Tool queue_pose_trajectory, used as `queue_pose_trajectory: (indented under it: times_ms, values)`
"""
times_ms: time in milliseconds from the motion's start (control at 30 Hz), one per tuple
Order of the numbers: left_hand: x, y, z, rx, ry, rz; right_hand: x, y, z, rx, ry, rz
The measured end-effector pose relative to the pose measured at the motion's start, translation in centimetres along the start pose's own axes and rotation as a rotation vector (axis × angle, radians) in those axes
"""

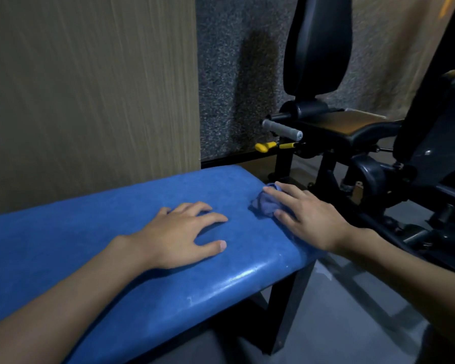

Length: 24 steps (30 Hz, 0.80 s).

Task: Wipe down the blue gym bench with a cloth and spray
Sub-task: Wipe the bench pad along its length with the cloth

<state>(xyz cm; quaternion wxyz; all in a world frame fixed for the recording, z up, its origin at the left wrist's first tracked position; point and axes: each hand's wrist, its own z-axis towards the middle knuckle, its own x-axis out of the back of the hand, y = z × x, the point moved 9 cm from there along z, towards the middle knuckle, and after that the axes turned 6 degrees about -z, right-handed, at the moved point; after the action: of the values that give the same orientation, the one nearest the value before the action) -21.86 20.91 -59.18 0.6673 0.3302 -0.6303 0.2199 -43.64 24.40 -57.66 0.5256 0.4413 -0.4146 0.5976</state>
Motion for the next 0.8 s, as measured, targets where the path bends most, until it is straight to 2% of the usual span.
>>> queue_pose_trajectory:
  times_ms: [67,100,200,267,367,433,567,633,700,800]
  values:
    - [0.0,0.0,-0.2,0.002,0.007,-0.014,-0.1,1.1,0.3,-0.082,-0.006,0.073]
    - [0.1,0.0,-0.1,0.005,0.008,-0.018,0.1,0.8,0.0,-0.066,0.012,0.044]
    - [0.4,0.0,0.4,0.009,0.004,-0.019,1.1,-3.5,-2.7,0.159,0.095,-0.107]
    - [0.3,-0.4,0.7,0.015,0.002,-0.01,1.2,-6.0,-4.7,0.314,0.12,-0.077]
    - [0.1,-1.4,0.9,0.045,0.001,-0.013,0.8,-6.0,-4.2,0.38,0.108,-0.024]
    - [-0.1,-1.9,0.8,0.061,-0.009,-0.024,0.5,-3.8,-1.3,0.276,0.089,-0.002]
    - [-0.2,-2.2,0.5,0.062,-0.023,-0.044,-0.8,1.4,3.3,-0.059,0.024,0.142]
    - [-0.1,-2.3,0.7,0.058,-0.017,-0.063,-0.9,1.3,3.0,-0.1,0.02,0.108]
    - [0.2,-2.4,1.0,0.045,-0.005,-0.062,-0.1,-1.0,1.3,-0.004,0.064,-0.011]
    - [0.8,-3.4,1.4,0.058,0.04,-0.022,1.1,-6.6,-2.3,0.275,0.103,-0.065]
